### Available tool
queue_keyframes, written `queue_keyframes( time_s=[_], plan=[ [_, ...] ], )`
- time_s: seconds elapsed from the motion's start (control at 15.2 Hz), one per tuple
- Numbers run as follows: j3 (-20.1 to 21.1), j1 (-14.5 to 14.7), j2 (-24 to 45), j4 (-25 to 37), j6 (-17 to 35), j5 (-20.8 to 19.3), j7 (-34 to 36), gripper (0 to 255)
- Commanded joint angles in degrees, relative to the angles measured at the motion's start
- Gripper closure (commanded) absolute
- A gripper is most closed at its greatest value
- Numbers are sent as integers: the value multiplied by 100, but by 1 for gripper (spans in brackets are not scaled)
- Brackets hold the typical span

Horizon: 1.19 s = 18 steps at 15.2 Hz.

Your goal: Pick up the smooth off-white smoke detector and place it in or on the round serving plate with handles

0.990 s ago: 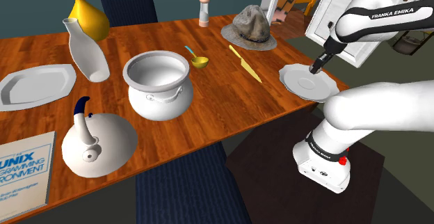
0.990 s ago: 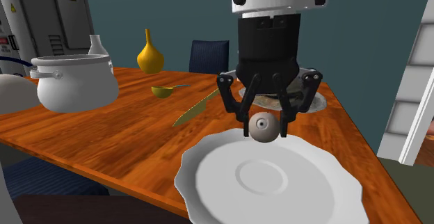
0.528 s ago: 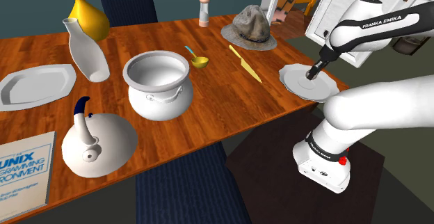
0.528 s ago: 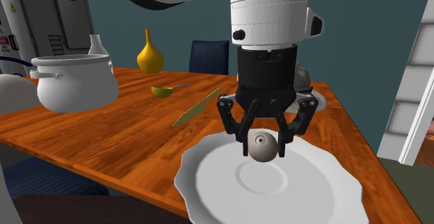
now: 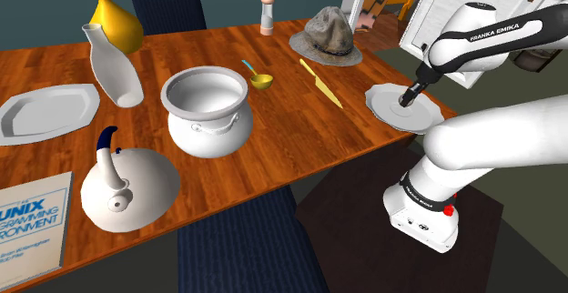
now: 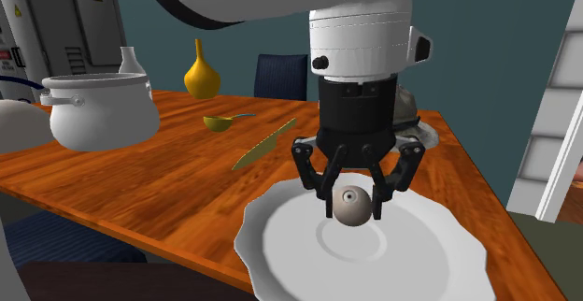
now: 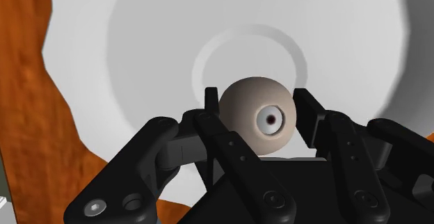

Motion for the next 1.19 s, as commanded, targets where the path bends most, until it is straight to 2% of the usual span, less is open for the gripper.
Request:
queue_keyframes(
  time_s=[0.0, 0.07, 0.4, 0.66, 1.12],
  plan=[
    [0, 0, 1, 0, 2, 0, 0, 255],
    [0, 0, 1, 0, 2, 0, 0, 0],
    [0, 0, 1, 0, 2, 0, 0, 0],
    [390, -76, -848, 287, -1133, 242, -40, 0],
    [392, -77, -848, 287, -1133, 244, -41, 0]
  ],
)
